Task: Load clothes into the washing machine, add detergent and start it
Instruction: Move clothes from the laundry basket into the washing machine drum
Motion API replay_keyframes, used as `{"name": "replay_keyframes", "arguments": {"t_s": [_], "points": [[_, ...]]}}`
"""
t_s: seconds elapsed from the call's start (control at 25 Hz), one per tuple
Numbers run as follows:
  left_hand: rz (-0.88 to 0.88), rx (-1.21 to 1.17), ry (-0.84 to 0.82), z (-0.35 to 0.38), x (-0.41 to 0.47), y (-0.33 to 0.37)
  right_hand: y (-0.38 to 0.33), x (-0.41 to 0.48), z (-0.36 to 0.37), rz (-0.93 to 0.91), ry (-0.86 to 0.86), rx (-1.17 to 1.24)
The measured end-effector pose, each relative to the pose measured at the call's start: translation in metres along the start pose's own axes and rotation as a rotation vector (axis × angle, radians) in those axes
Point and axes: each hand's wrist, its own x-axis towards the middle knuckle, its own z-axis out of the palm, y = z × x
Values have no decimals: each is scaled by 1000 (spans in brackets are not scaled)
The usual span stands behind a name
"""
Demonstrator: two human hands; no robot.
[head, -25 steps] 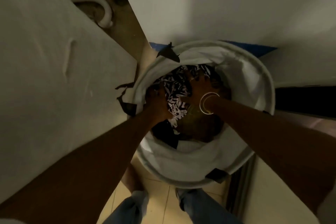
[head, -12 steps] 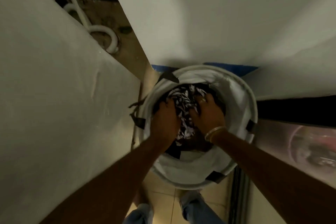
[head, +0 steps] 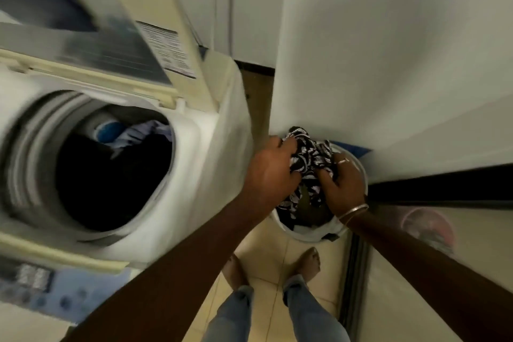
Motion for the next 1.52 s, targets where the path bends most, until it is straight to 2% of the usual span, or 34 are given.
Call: {"name": "replay_keyframes", "arguments": {"t_s": [0.2, 0.36, 0.44, 0.48, 0.56, 0.6, 0.64, 0.76, 0.92, 1.08, 1.24, 1.36, 1.52], "points": [[80, 34, 354, -176, -72, 0, -159, -31, 37, -80, 12, 326], [-41, 92, 578, -273, -127, -57, -266, -32, 112, -264, -56, 433], [-187, 121, 545, -287, -137, -111, -290, -21, 165, -250, -134, 319], [-277, 136, 453, -287, -141, -145, -295, -13, 192, -196, -205, 168], [-440, 185, 159, -279, -146, -198, -299, -4, 231, -47, -401, -175], [-481, 191, 34, -271, -147, -215, -298, -2, 242, 5, -468, -254], [-493, 171, -9, -261, -149, -224, -297, -1, 247, 31, -496, -259], [-460, 15, 185, -230, -141, -213, -290, 0, 233, -4, -442, -123], [-371, -179, 432, -188, -108, -160, -267, -3, 190, -50, -315, -82], [-189, -297, 501, -149, -71, -78, -224, -9, 125, -11, -87, 30], [-113, -339, 314, -86, -46, -20, -147, -20, 73, 69, 34, 57], [-107, -319, 194, -18, -27, -6, -81, -19, 45, 171, -30, 9], [-210, -269, 3, 83, -4, -21, 24, -12, 39, 333, -144, -144]]}}
